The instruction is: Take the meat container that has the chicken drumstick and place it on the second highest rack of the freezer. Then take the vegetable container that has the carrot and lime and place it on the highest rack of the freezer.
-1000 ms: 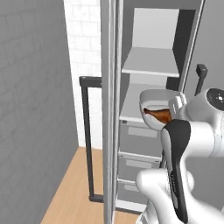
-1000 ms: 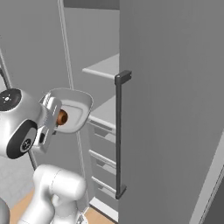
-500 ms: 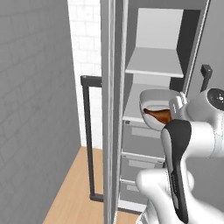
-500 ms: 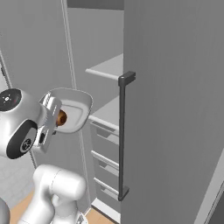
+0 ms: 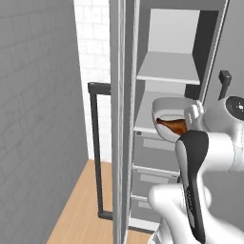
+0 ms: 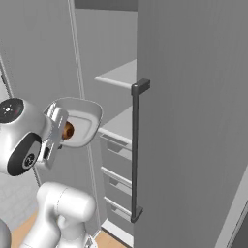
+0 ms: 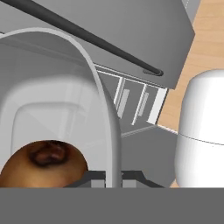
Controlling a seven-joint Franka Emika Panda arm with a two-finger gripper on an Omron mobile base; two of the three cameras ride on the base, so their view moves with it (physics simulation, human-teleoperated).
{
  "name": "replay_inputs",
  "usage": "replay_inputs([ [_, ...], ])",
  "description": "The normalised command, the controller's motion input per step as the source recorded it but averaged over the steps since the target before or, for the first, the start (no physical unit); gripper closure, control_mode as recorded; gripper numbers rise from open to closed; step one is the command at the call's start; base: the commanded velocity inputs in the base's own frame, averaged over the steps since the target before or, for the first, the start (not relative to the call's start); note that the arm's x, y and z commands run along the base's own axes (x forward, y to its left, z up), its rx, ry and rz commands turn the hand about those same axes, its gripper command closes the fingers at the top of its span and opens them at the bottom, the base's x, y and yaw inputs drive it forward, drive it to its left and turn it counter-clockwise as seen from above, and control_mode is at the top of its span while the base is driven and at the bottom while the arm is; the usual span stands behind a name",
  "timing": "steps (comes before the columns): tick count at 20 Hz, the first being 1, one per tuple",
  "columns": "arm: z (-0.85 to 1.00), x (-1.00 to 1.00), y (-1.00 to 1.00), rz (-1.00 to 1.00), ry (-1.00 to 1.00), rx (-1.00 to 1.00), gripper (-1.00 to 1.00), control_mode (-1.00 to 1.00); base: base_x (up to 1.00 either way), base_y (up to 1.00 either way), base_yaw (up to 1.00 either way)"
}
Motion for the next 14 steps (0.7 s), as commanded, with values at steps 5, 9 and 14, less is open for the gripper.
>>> replay_inputs([
  [5, -0.15, 0.02, -0.01, -0.26, 0.00, 0.00, 1.00, -1.00, 0.00, 0.00, 0.00],
  [9, -0.30, 0.55, -0.12, -0.15, 0.00, 0.01, 1.00, -1.00, 0.00, 0.00, 0.00],
  [14, -0.61, 0.79, -0.37, -0.03, -0.05, 0.05, 1.00, -1.00, 0.00, 0.00, 0.00],
])
